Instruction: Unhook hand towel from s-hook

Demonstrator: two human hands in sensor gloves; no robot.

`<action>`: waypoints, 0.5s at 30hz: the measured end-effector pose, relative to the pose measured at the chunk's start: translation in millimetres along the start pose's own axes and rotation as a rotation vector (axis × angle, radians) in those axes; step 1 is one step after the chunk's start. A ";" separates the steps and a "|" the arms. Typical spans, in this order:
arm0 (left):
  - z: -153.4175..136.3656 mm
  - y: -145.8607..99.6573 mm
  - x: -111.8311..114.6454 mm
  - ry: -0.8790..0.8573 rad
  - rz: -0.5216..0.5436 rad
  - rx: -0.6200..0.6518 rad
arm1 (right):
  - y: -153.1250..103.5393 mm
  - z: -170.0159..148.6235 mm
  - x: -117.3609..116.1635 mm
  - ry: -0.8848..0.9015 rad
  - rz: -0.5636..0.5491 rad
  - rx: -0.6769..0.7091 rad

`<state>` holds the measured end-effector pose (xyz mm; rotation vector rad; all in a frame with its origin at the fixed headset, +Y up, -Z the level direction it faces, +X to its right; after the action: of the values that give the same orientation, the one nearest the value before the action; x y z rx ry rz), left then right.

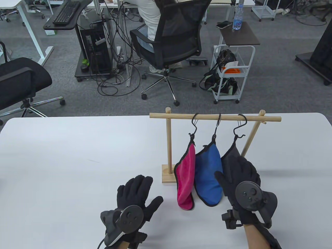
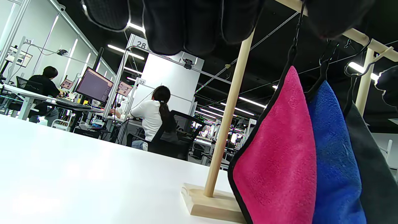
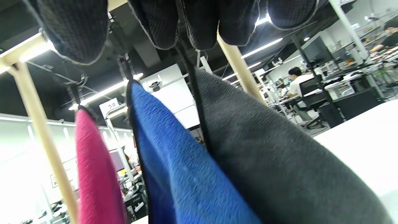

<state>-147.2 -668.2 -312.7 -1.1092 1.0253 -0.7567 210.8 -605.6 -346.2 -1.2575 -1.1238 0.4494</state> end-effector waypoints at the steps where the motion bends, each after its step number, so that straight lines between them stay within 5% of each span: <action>1: 0.3 -0.1 -0.1 0.001 0.002 0.000 | 4.6 -2.7 1.3 0.000 -0.007 -0.012; 15: 0.2 0.4 -0.7 0.002 0.004 -0.004 | 57.9 -27.2 -18.7 0.024 0.042 -0.173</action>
<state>-147.2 -667.3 -312.9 -1.1099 1.0311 -0.7529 242.6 -616.5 -403.7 -1.4354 -1.1369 0.3736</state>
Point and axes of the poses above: the tracker on the back of each hand, its own z axis roughly to the thumb side, its own y axis roughly from the wrist to the fingertips, x = y × z, the point moved 4 cm from there along y, roughly from the wrist to the fingertips, and after that the axes turned 8 degrees about -x, right-handed, at the moved point
